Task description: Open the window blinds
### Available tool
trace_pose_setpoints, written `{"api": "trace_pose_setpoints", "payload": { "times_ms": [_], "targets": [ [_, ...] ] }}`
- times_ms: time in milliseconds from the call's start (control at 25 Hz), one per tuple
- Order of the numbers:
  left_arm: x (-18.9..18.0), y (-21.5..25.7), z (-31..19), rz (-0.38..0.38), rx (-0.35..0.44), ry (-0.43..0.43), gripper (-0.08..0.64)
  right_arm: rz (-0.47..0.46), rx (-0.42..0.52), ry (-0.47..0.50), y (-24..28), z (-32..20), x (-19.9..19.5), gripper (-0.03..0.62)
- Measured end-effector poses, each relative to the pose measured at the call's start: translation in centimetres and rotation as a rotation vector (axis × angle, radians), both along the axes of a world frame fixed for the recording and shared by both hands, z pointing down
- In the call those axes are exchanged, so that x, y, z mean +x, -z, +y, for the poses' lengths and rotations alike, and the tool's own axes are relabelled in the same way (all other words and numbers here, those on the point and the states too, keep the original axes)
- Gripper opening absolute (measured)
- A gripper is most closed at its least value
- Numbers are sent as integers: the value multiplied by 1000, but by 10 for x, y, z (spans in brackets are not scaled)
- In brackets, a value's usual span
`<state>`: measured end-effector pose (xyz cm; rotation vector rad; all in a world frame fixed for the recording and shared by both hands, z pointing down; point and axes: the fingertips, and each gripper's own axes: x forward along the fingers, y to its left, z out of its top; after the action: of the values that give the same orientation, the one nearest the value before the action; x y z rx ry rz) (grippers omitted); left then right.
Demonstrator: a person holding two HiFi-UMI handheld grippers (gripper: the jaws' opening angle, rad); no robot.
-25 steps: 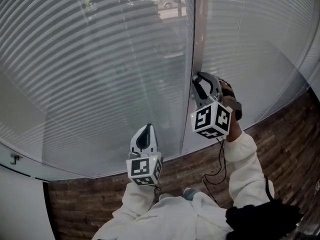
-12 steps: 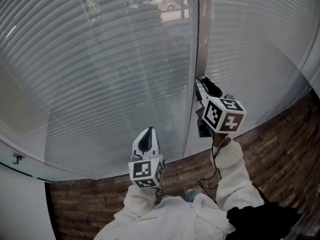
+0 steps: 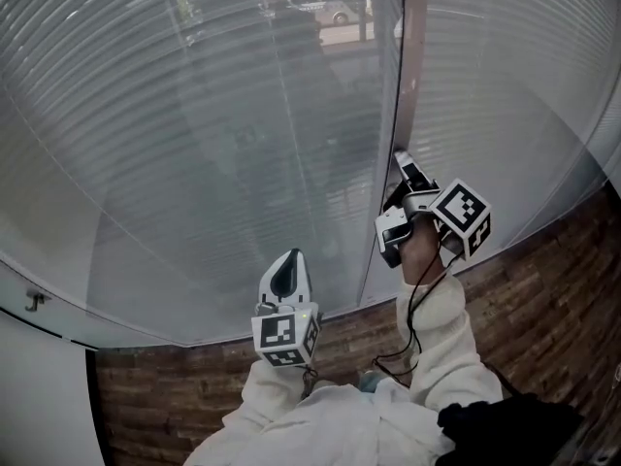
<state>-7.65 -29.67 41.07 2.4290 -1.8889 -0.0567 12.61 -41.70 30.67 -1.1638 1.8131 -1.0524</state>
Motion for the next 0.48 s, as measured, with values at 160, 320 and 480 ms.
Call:
{"api": "trace_pose_setpoints", "payload": {
  "times_ms": [160,320,480],
  "targets": [
    [-5,0,1,3,2,7,0,-300,-81,9,-8,-1,3,132],
    [-8,-1,2,5,-2,8,0,-653,-158,52,-18,-2,5,132],
    [-6,-1,0,3,-8,-4,0,-631,-95,91,-15,-3,6,133]
  ]
}}
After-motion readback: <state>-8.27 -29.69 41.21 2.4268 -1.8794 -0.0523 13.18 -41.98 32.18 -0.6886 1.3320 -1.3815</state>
